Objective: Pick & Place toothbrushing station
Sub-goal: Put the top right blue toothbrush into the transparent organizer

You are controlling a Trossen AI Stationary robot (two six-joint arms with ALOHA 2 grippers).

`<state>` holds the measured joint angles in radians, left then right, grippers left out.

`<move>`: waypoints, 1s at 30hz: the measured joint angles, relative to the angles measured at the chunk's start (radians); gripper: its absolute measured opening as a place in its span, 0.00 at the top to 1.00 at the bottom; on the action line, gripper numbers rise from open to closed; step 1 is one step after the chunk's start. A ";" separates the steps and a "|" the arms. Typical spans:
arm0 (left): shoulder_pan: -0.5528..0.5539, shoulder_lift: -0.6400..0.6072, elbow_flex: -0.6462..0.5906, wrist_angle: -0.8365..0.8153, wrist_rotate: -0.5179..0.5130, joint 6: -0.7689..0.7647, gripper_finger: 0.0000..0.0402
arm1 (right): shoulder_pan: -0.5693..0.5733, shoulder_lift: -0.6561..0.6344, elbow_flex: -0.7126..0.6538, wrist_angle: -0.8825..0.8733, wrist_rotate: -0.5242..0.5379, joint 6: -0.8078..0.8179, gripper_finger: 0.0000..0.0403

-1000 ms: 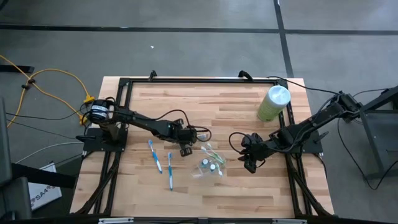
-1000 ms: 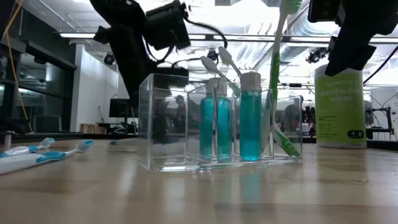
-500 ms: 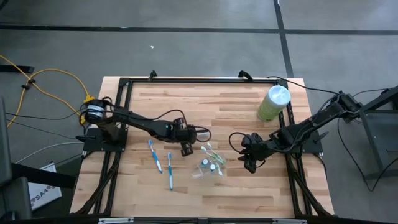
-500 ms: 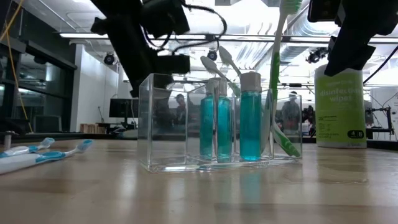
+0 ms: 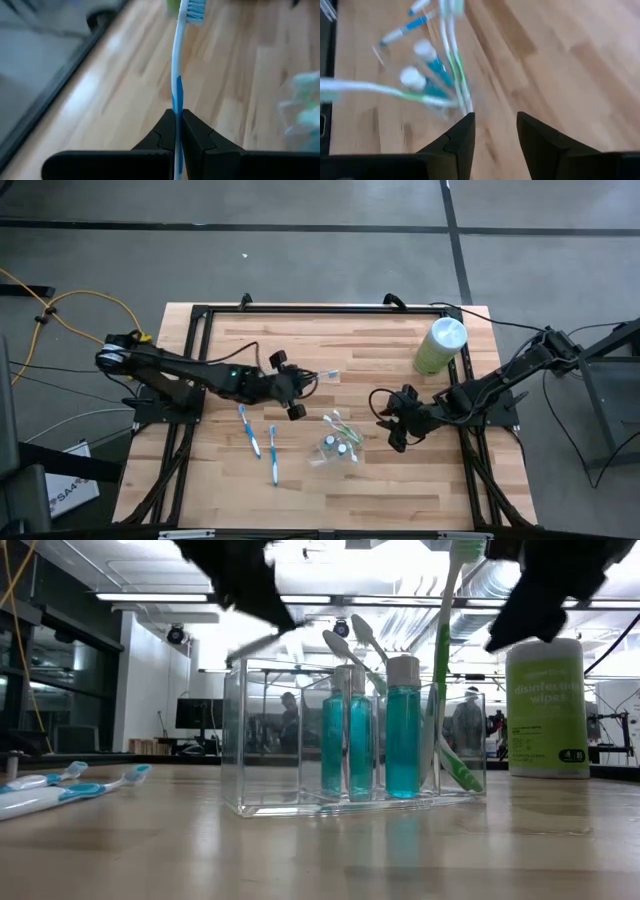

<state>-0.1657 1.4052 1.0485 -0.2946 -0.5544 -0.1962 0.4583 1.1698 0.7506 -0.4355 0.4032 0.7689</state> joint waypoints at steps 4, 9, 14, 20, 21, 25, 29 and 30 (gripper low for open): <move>-0.056 -0.031 0.000 0.088 -0.046 0.080 0.99 | 0.000 0.000 0.000 0.108 0.066 -0.125 0.66; -0.122 -0.034 0.000 0.210 -0.063 0.171 0.99 | -0.001 0.000 0.000 0.253 0.102 -0.294 0.66; -0.180 -0.034 0.000 0.321 -0.073 0.260 0.99 | 0.000 0.000 0.000 0.360 0.162 -0.452 0.66; -0.241 -0.034 0.000 0.442 -0.073 0.380 0.99 | 0.000 0.000 0.000 0.545 0.174 -0.694 0.66; -0.249 -0.034 0.000 0.461 -0.073 0.397 0.99 | 0.000 0.000 0.000 0.585 0.170 -0.739 0.66; -0.265 -0.034 0.000 0.520 -0.048 0.448 0.99 | 0.000 0.000 0.000 0.726 0.114 -0.891 0.66; -0.265 -0.025 0.000 0.574 0.006 0.476 0.99 | 0.000 0.027 0.000 0.848 0.056 -1.002 0.66; -0.262 -0.017 0.000 0.596 0.018 0.488 0.99 | 0.000 0.038 0.000 0.871 0.044 -1.025 0.66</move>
<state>-0.4272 1.3887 1.0489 0.3019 -0.5367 0.2922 0.4583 1.2073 0.7509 0.4354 0.4472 -0.2557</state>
